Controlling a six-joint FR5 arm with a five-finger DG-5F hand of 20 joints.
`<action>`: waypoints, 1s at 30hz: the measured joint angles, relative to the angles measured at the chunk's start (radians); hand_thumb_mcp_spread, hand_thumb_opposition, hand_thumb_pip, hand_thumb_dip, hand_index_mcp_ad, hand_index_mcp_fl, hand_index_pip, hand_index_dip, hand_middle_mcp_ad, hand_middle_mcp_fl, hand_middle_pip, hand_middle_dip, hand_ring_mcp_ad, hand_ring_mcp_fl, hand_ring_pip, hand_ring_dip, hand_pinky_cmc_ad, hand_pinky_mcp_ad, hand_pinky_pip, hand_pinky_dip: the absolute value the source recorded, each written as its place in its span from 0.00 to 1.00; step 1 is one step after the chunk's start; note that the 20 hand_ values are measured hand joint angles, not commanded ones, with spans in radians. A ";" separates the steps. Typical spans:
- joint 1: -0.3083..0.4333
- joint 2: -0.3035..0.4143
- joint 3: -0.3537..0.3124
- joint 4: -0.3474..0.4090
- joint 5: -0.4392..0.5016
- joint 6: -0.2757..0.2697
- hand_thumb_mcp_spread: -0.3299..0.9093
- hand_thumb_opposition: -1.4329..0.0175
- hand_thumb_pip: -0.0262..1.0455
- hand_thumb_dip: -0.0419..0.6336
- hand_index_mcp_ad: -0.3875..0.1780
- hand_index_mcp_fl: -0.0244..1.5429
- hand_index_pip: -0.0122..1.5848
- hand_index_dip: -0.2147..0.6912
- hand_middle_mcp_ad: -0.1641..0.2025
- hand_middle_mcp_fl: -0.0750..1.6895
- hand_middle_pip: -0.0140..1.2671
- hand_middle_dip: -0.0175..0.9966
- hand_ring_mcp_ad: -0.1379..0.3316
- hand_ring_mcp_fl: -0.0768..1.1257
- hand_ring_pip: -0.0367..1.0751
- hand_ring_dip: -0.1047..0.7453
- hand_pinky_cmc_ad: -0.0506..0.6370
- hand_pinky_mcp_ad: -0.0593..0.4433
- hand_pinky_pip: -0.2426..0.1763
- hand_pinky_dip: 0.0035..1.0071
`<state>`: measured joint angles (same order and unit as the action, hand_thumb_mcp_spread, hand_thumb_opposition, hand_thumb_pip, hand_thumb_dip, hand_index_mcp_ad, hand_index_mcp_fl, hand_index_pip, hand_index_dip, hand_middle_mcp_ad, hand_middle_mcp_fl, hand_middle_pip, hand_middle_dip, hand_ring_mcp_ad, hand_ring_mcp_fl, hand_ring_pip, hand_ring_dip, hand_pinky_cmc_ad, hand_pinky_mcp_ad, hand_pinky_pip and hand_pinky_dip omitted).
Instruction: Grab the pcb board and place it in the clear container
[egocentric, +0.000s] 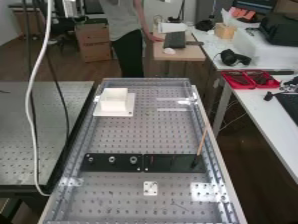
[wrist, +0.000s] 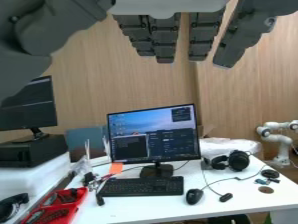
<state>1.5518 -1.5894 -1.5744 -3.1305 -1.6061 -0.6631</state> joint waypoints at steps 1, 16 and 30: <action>0.001 -0.003 -0.004 0.003 0.002 0.002 0.41 0.59 0.13 0.07 0.86 0.03 0.05 0.29 0.73 0.05 0.12 0.04 0.70 0.07 0.11 0.11 0.51 0.52 0.32 0.30; 0.022 -0.040 -0.142 0.149 0.083 0.025 0.43 0.59 0.14 0.07 0.87 0.03 0.05 0.31 0.74 0.05 0.12 0.04 0.69 0.07 0.11 0.11 0.51 0.52 0.30 0.32; -0.003 -0.097 -0.274 0.251 0.197 0.058 0.51 0.54 0.25 0.07 0.76 0.13 0.06 0.46 0.75 0.05 0.12 0.05 0.70 0.07 0.11 0.11 0.50 0.52 0.30 0.33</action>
<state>1.5491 -1.6862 -1.8489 -2.8795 -1.4092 -0.6047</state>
